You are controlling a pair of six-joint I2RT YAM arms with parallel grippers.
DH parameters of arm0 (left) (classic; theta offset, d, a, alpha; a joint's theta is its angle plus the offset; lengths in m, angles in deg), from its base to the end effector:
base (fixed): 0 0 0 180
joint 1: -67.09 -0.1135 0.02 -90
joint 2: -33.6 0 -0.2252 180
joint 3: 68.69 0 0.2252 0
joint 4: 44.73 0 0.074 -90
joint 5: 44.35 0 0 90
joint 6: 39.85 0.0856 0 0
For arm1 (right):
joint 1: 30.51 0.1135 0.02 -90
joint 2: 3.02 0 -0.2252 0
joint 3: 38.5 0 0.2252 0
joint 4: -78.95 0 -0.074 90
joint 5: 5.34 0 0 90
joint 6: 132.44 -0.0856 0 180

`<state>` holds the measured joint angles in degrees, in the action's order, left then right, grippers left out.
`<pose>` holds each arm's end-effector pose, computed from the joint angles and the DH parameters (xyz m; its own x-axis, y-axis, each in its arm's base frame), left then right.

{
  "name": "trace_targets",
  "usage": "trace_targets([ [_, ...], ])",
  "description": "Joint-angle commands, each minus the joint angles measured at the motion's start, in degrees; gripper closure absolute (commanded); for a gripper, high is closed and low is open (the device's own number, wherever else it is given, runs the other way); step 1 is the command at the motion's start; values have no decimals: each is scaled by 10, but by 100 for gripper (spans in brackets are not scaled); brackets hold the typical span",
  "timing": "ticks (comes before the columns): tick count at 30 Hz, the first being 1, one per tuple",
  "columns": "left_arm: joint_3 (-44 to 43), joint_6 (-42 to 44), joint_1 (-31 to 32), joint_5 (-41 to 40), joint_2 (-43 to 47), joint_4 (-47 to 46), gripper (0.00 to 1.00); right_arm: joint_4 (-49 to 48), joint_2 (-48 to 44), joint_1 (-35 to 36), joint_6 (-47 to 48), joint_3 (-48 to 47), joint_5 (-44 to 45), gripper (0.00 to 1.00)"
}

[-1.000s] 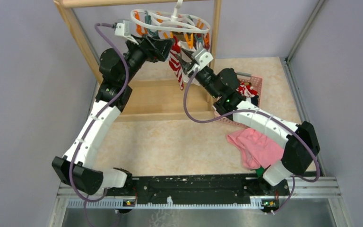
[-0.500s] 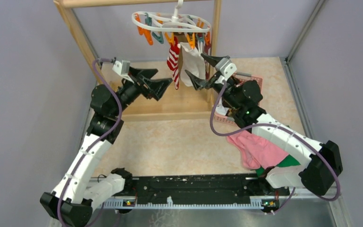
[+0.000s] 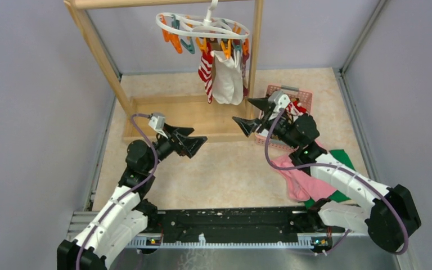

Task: Clip the socks to the hanger
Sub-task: Pick up the sock from the bin.

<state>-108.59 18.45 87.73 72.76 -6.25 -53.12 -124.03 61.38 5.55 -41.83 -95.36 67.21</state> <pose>0.1929 -0.1144 0.2800 -0.2697 -0.3982 -0.8767 0.6980 0.5464 -0.4629 0.2242 0.1950 0.3285 0.2237 0.1503 -0.9630 -0.7929 0.6027 -0.0901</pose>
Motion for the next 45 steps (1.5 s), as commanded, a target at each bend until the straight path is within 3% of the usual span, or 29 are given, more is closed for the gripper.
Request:
trace_targets([
  [1, -14, -20, 2, 2, 8, 6, 1, 24, -65, -47, -110, 55, 19, 15],
  [6, -156, 95, 2, 8, -29, 274, 1, 96, -132, -95, -142, 105, 106, 9],
  [10, -211, 199, 2, -5, -41, 365, 1, 114, -160, -138, -170, 133, 147, 7],
  [16, -132, 254, 2, -45, -21, 306, 1, 139, -102, -250, -254, 113, 105, 8],
  [20, -114, 289, 1, -63, -31, 325, 1, 166, -48, -273, -238, 77, 155, 9],
  [23, -109, 291, 1, -75, -37, 328, 2, 147, 17, -295, -222, 53, 181, 24],
  [25, -109, 288, 1, -57, -41, 326, 2, 131, 66, -314, -226, 28, 140, 39],
  [28, -108, 287, 1, -49, -42, 324, 2, 125, 131, -318, -217, -13, 111, 52],
  [33, -108, 287, 1, -50, -35, 325, 2, 161, 199, -318, -197, -74, 80, 55],
  [45, -107, 287, 0, -52, -37, 325, 2, 188, 244, -318, -174, -89, 95, 55],
])
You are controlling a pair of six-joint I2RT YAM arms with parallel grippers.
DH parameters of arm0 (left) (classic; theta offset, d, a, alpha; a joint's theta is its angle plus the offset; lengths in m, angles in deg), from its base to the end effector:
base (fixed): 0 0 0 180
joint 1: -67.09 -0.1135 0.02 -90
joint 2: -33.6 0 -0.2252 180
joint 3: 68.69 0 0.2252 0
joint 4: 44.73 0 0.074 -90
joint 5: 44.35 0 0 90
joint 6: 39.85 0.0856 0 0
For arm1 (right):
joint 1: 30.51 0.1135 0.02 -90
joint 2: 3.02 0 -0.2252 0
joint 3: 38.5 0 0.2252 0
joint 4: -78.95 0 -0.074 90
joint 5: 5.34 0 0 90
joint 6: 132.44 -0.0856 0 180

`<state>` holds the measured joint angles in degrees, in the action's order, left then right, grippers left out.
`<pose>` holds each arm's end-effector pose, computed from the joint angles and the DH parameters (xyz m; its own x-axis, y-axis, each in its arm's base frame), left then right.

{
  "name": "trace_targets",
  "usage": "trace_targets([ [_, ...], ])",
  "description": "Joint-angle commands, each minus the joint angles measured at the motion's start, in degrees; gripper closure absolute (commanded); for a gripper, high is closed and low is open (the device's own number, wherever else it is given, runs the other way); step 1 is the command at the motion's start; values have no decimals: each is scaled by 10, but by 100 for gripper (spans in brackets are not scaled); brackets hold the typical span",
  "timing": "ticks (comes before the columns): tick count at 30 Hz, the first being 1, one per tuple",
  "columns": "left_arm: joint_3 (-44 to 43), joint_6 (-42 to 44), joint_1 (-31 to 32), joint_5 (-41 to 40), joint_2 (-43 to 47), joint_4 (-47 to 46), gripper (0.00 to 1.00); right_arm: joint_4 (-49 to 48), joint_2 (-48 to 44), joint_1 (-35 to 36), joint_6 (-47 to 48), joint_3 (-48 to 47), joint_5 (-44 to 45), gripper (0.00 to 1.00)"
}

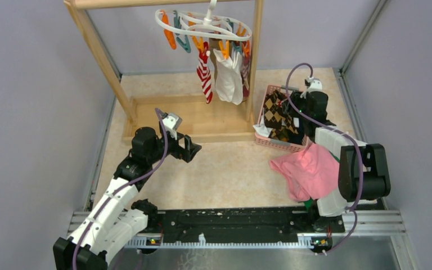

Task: Clip the socks to the hanger
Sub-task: Pick up the sock from the bin.

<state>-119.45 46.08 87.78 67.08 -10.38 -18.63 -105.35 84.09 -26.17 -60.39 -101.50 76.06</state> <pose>0.2009 -0.1093 0.2456 -0.3550 0.0634 -0.9327 0.6278 0.7554 -0.1876 0.3614 0.0403 0.1927 -0.3878 0.2762 -0.8794 -0.1005 0.9357 0.3382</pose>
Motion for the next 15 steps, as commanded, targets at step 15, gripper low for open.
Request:
trace_targets([
  [15, 2, 11, -2, 9, -4, -21, 1, -23, -44, -2, 23, 8, 35, 94],
])
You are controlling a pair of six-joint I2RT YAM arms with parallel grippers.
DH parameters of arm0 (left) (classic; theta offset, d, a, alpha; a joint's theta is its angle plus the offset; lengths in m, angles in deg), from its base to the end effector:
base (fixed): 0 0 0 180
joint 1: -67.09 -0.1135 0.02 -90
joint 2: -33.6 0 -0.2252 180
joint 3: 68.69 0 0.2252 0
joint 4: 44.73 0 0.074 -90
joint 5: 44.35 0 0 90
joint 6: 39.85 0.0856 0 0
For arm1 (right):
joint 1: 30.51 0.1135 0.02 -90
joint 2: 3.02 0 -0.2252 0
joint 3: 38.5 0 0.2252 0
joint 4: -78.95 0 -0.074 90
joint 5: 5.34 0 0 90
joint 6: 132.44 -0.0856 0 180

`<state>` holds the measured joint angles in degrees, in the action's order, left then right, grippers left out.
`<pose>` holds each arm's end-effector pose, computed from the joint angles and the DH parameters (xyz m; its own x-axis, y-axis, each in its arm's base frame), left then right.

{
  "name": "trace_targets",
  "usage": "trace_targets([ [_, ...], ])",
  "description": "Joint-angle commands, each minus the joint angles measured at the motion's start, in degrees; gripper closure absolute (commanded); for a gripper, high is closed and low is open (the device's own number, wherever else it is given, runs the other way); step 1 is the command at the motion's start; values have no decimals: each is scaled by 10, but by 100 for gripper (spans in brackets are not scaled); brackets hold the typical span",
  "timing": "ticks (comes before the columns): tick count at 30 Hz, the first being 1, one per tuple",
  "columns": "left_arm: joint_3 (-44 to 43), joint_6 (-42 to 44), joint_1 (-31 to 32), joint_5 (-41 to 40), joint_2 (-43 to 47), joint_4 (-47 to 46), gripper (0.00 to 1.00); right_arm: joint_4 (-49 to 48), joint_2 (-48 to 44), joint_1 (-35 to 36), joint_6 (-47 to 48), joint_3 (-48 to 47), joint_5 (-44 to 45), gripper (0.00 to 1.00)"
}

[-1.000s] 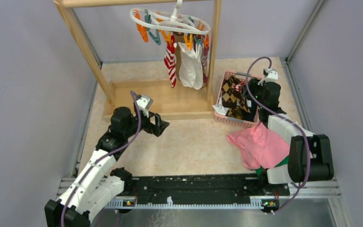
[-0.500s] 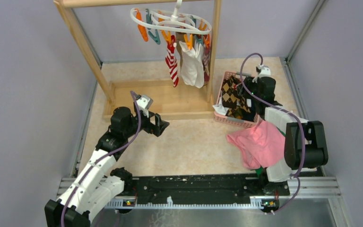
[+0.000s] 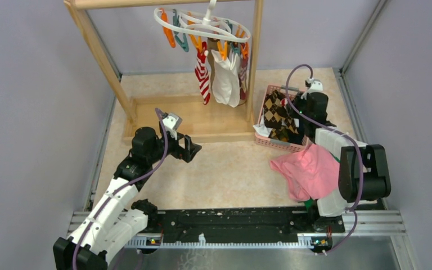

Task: Clip the socks to the hanger
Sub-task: Pick up the sock from the bin.

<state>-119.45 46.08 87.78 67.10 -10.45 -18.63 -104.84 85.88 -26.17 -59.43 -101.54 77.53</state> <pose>0.2011 -0.1094 0.2454 -0.3560 0.0639 -0.9323 0.6279 0.7553 -0.1881 0.3638 0.0383 0.1807 -0.4138 0.2594 -0.8727 -0.0720 0.9462 0.3154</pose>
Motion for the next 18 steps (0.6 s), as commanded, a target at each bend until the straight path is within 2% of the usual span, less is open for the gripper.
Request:
trace_targets([
  [1, 2, 11, -2, 10, -3, -21, 1, -29, -72, -3, 16, 13, 22, 96],
  [7, 2, 9, -4, 27, 0, -25, 1, -50, -137, -2, 24, 46, 17, 99],
  [14, 3, 7, -6, 51, 3, -32, 1, -33, -183, -2, 32, 51, 3, 98],
  [18, 2, 6, -6, 95, 11, -38, 1, -71, -239, -2, 33, 78, -76, 98],
])
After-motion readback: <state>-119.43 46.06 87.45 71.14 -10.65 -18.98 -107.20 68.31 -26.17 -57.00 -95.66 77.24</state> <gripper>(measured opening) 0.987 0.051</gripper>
